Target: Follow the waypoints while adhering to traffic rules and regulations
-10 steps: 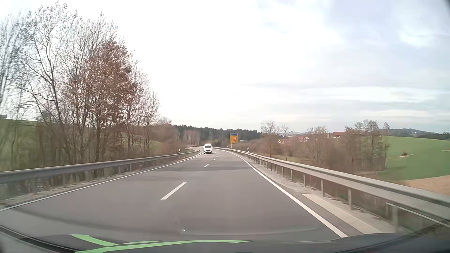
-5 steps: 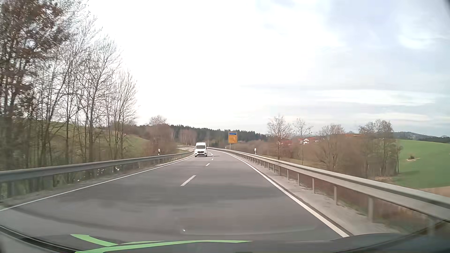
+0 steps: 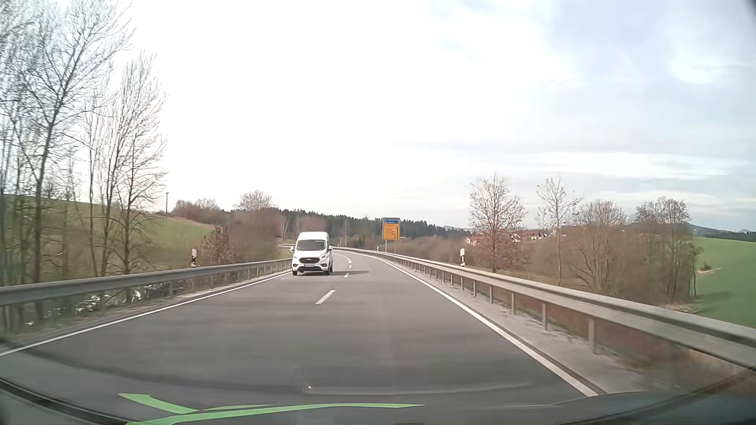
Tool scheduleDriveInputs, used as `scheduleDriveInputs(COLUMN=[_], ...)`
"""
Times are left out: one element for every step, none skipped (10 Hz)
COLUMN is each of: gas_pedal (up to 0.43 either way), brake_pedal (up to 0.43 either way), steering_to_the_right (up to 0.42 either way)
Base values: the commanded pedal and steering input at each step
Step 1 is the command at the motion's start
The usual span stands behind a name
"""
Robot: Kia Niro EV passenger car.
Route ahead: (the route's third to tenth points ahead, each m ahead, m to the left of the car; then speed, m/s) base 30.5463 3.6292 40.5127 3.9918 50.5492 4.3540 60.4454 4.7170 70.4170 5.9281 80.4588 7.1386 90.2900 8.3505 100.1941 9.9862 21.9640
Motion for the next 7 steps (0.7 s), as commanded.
scheduleDriveInputs(gas_pedal=[0.0, 0.0, 0.0, 0.0, 0.0, 0.008, 0.02], brake_pedal=[0.0, 0.0, 0.0, 0.0, 0.0, 0.0, 0.0], steering_to_the_right=[0.002, 0.0, -0.002, -0.003, -0.004, -0.004, -0.005])
